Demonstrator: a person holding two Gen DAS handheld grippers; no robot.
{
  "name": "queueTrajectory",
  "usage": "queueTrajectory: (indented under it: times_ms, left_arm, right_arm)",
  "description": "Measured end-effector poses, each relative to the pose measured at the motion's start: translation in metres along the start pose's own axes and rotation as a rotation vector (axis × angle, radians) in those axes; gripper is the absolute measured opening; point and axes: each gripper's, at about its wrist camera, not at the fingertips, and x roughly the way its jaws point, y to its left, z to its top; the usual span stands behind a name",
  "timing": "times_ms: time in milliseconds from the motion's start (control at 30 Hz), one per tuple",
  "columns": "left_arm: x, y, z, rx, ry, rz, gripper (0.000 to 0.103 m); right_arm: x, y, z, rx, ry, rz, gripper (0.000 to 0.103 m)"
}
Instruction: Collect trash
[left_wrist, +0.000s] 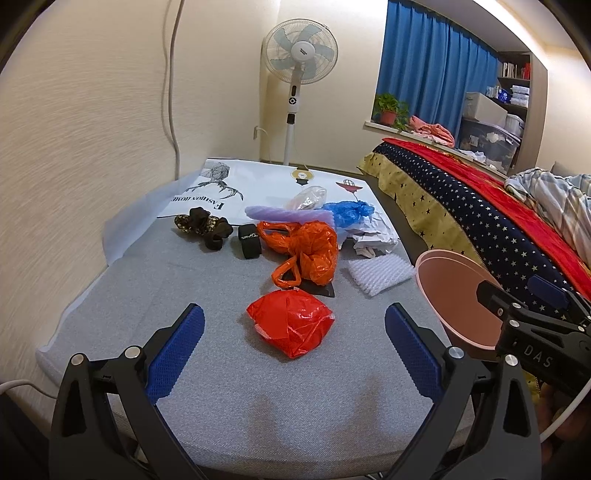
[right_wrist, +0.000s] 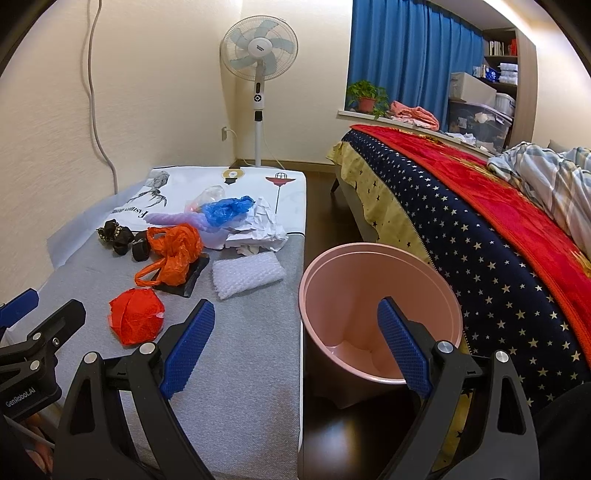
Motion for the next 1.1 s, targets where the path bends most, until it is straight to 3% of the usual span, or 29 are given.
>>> queueTrajectory:
  times_ms: [867,1033,1100]
  left_arm:
    - [-0.0007,-0.0016,0.0,-0.001,0.001,-0.004,0.095]
    - [0.0,-0.0039,0.0002,-0.003,0.003,-0.009,0.092]
    - [0.0003,-0.0042,0.0003,-0.005,0.004,-0.007,0.09]
  right_arm:
    - [0.0003,0.003,0.001,0.001,0.002,0.008,0.088]
    - [-0.0011,0.0052,0.0028,0.009,-0.003,0.03,0.076]
    - [-0.0008,0.0012,0.0039,0.025,-0.004,0.046,0.067]
